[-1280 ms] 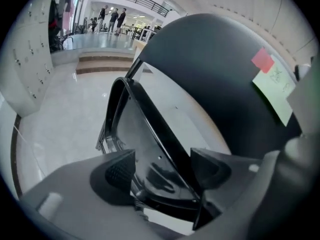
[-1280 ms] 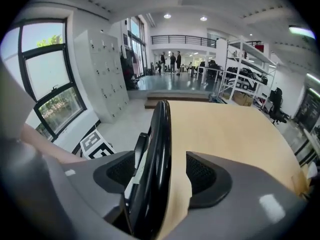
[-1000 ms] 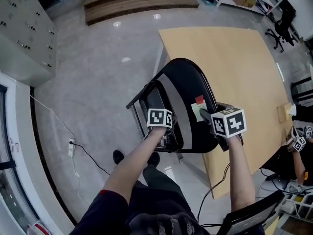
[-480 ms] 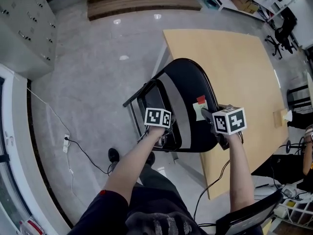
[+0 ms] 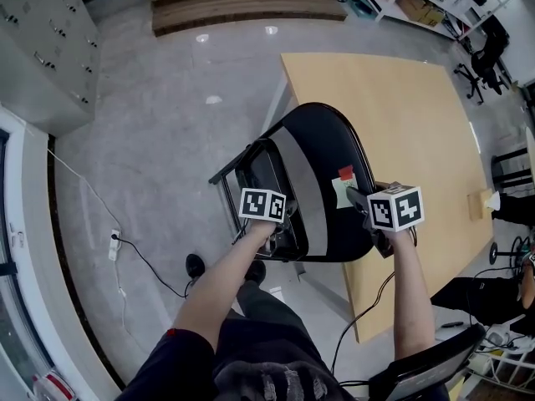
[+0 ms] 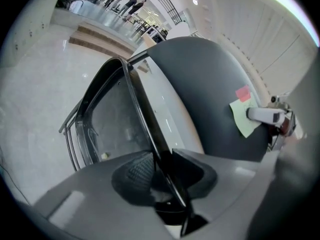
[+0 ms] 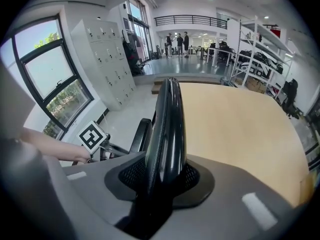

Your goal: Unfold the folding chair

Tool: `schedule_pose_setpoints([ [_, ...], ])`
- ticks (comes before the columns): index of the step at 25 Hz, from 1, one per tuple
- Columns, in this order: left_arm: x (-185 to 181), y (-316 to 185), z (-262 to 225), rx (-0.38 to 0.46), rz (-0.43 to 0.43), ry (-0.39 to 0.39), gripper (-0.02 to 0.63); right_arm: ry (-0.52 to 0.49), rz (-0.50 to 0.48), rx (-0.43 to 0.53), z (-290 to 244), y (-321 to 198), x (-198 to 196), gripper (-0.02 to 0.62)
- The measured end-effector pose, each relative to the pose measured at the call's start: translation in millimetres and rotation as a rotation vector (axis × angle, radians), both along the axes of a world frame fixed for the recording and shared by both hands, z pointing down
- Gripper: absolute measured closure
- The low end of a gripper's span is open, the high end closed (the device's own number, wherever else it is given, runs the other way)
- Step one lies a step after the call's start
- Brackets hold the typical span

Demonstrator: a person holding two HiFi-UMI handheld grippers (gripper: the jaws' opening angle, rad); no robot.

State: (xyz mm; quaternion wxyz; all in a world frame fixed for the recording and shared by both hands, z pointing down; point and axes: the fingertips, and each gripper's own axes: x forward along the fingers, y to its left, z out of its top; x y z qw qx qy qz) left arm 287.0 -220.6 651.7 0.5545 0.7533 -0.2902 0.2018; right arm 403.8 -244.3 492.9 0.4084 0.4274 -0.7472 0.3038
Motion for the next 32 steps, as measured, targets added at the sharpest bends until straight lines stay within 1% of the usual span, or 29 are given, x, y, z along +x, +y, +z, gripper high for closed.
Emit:
schedule_pose_setpoints([
  [5,-27,9,-8,-0.003,-0.028,0.031,0.503,-0.015,0.031,-0.009,3,-1,4,0.464],
  [8,-41,13,-11,-0.007,-0.029,0.031,0.497,-0.028,0.032,-0.014,6,-2,6,0.463],
  [17,-62,20,-13,0.001,-0.079,0.025,0.492,-0.054,0.032,-0.019,10,-3,7,0.465],
  [22,-92,32,-16,-0.019,-0.125,0.007,0.483,-0.063,0.052,-0.025,16,-3,11,0.462],
  [28,-130,42,-14,-0.017,-0.135,-0.029,0.476,-0.071,0.060,-0.035,28,-5,14,0.456],
  [32,-140,48,-12,-0.009,-0.131,-0.039,0.476,-0.076,0.062,-0.042,32,-3,15,0.456],
])
